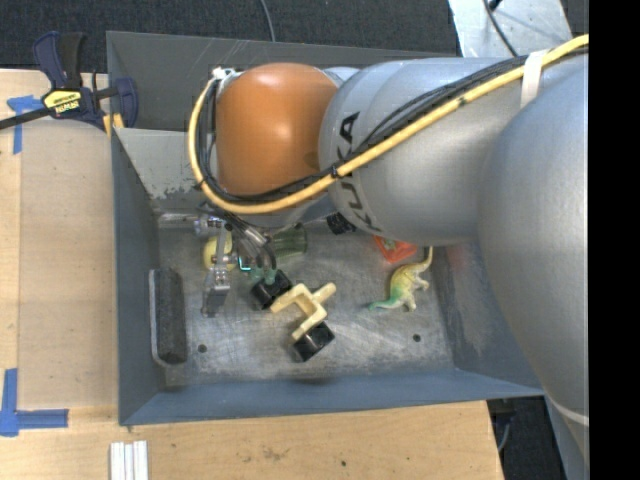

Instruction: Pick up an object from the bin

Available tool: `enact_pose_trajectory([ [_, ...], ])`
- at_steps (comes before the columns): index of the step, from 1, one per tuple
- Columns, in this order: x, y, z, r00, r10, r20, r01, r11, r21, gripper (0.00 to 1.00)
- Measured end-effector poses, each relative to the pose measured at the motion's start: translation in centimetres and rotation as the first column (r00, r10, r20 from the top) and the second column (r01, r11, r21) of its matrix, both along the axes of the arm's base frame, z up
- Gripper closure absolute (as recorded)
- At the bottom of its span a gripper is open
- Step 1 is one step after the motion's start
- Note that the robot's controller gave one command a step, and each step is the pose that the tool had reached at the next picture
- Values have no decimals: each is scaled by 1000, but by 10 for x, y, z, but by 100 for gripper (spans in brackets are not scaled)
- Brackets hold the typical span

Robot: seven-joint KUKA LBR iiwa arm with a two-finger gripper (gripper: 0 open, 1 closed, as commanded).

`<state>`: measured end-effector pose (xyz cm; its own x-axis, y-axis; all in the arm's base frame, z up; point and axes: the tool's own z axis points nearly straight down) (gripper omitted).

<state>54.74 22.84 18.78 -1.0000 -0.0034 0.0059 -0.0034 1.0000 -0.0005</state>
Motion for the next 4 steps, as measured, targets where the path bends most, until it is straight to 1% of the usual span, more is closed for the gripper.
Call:
enact_pose_trajectory([
  [1,2,-1,5,1000,-3,8,3,1000,2,0],
  [2,-6,-6,1,998,64,10,-64,998,2,0],
  [3,-16,14,-83,987,159,14,-159,987,2,100],
  [4,-16,14,-83,987,159,13,-159,987,2,100],
])
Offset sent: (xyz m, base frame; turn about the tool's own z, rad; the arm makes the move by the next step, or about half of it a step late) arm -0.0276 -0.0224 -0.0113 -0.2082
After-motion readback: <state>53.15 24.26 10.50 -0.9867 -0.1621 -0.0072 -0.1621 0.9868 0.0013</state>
